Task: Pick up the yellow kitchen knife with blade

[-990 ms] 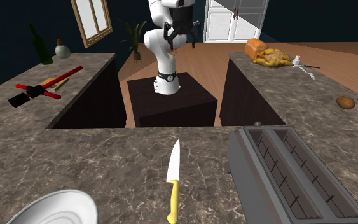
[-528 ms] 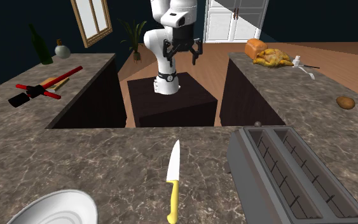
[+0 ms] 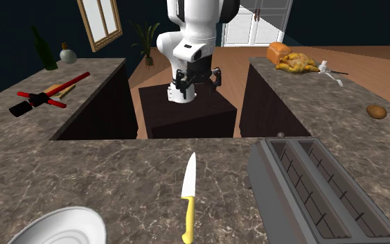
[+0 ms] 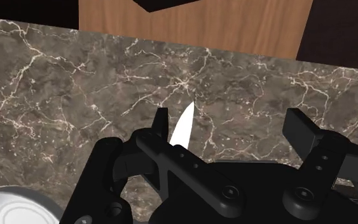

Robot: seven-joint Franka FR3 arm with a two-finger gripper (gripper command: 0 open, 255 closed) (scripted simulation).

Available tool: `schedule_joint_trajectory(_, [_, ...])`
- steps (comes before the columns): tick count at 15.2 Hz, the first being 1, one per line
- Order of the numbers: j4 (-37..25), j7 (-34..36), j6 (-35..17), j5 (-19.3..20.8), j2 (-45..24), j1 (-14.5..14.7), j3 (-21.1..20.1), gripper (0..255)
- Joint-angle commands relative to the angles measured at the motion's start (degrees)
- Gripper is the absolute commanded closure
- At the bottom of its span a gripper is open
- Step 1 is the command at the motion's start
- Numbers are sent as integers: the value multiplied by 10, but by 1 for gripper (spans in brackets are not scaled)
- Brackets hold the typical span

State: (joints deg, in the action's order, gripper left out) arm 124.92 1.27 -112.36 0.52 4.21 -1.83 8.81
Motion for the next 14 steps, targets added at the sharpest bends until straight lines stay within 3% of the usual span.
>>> schedule_joint_trajectory(1, [-36,-6,-11,-4,-48,-2,3,0])
schedule_joint_trajectory(8, [-171,-29,-30,-19,-209,-16,9,0])
schedule_joint_trajectory(14, [-324,-42,-17,-32,-353,-36,9,0])
